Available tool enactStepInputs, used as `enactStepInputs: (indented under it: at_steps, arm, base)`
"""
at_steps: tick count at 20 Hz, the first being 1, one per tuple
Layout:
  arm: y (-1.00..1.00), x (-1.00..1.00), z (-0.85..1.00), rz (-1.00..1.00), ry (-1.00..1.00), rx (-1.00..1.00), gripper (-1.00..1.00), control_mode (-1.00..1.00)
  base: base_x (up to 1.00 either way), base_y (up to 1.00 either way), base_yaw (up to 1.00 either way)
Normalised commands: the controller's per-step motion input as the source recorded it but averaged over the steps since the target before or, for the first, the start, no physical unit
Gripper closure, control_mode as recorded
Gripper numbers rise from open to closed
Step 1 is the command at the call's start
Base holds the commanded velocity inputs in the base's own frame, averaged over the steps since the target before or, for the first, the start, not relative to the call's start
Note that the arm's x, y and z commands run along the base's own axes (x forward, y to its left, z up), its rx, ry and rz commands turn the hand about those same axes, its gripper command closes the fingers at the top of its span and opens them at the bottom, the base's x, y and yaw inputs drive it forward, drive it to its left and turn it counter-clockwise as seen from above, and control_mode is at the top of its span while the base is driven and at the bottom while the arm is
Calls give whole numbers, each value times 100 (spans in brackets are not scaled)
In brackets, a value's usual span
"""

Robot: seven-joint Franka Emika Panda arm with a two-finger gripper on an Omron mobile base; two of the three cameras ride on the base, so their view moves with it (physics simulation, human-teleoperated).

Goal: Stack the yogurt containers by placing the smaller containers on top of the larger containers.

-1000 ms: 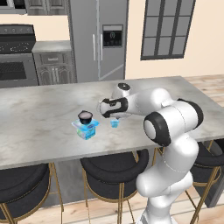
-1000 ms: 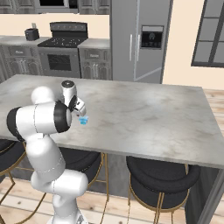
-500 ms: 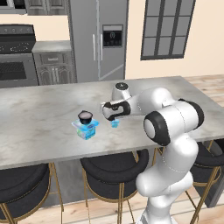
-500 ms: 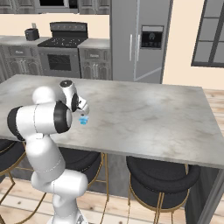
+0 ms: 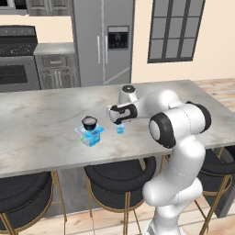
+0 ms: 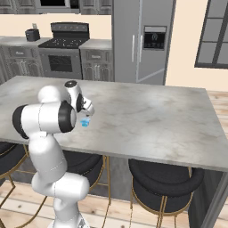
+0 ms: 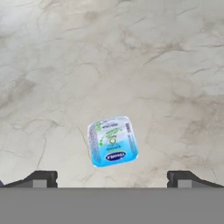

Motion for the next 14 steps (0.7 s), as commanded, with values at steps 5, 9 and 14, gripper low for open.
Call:
enactStepInputs:
  at_steps: [5,9,14]
  arm:
    - [-12,16,-6,0,4,4,-100,-100]
    - [-10,14,-14,0,4,1,-100,-100]
    - [-4,21,-21,0,3,0,-100,-100]
  base:
    - [0,0,0]
    - [0,0,0]
    - [0,0,0]
